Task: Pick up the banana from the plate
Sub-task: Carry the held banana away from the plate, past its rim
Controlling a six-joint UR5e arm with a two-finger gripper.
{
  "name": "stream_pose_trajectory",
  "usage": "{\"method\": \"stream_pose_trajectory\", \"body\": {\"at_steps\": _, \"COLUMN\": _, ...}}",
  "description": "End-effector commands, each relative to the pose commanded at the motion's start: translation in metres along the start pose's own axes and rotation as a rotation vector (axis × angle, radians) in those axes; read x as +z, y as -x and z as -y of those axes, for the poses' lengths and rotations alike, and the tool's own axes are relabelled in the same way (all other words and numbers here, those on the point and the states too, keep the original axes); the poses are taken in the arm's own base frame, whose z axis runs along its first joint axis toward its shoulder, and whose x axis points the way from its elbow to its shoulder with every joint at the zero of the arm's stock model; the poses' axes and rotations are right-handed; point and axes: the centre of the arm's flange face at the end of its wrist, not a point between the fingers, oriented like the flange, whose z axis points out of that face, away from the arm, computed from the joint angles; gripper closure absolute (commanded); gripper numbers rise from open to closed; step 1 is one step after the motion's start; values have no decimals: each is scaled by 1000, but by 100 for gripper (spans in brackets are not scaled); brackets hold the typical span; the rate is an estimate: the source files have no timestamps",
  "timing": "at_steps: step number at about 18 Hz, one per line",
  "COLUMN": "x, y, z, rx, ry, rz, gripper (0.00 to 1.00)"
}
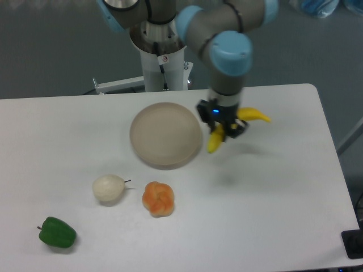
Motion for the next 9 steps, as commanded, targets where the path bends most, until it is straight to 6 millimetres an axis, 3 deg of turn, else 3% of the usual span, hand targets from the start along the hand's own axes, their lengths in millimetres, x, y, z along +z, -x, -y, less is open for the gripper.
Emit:
{"method": "stream_pose_trajectory", "body": {"at_steps": 6, "x": 3, "y": 76, "z": 4, "rx": 17, "ry": 11, "rz": 3, "gripper": 100}}
{"method": "stream_pose_trajectory", "body": {"at_steps": 7, "x": 9, "y": 90, "z": 8, "rx": 29, "ry": 15, "rz": -15, "gripper": 100}}
{"method": "stream_pose_trajectory", "body": {"at_steps": 9, "x": 27, "y": 100, "z": 8, "rx": 82, "ry": 26, "rz": -30, "gripper": 100}}
